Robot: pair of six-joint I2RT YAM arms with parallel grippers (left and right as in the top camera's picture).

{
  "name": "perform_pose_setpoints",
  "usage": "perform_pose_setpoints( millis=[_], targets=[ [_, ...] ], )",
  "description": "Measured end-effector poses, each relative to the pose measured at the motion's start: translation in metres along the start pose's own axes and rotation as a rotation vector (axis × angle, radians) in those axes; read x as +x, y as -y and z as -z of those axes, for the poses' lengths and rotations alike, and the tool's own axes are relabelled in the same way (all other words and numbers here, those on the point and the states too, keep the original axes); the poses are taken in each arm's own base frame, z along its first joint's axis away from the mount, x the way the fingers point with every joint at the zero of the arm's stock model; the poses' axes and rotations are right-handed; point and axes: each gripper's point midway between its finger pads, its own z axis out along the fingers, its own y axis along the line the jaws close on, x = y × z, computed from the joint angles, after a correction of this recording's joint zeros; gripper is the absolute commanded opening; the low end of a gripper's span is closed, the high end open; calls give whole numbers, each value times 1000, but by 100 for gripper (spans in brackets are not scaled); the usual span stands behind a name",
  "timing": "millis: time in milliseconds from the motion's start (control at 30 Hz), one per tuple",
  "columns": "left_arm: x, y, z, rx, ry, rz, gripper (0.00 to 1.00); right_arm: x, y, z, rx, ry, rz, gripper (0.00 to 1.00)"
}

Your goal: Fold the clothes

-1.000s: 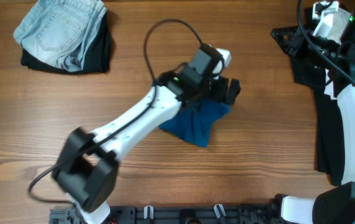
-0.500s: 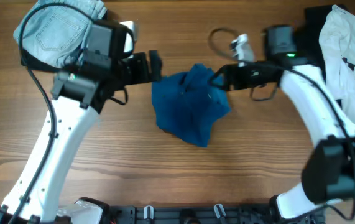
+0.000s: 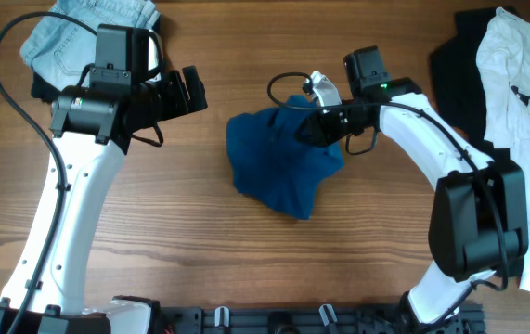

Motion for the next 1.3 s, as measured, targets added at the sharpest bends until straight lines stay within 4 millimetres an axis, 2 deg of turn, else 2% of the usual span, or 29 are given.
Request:
perform_pose_setpoints(
  millis=[100,200,267,367,467,500,533,667,733,933,1033,1133,1233,1300],
  targets=[
    [0,0,0,-1,-1,0,100,7,-2,-1,-3,-29,-42,4],
    [1,-1,-1,-2,-6,0,100,34,-1,7,12,-129,-189,4],
    [4,-2,-1,-7,-16,1,100,41,10,22,61,-136,-263,4],
    [7,-3,0,-13,-29,2,100,33,37,51,155,-52,-326,4],
    [8,-4,-1,-15,-33,3,100,27,63,59,210,10,-353,4],
    [8,-4,-1,-15,-35,3,100,29,65,56,206,9,-356,11],
    [8,-4,-3,-16,-38,3,100,29,66,49,185,12,-354,22],
    [14,-8,-17,-35,-83,7,100,14,52,38,74,66,-306,41],
    [17,-10,-26,-45,-106,8,100,8,37,35,6,83,-268,50],
    [17,-17,-34,-84,-115,4,100,0,-4,22,-132,73,-185,54],
    [14,-19,-34,-90,-104,6,100,-2,-14,10,-111,55,-133,54],
    [12,-22,-34,-97,-96,12,100,-3,-3,-15,-46,40,-137,54],
    [11,-23,-34,-98,-96,12,100,16,27,-46,-13,-16,-240,55],
    [12,-23,-35,-98,-97,13,100,15,32,-49,-49,-8,-296,58]
  ],
)
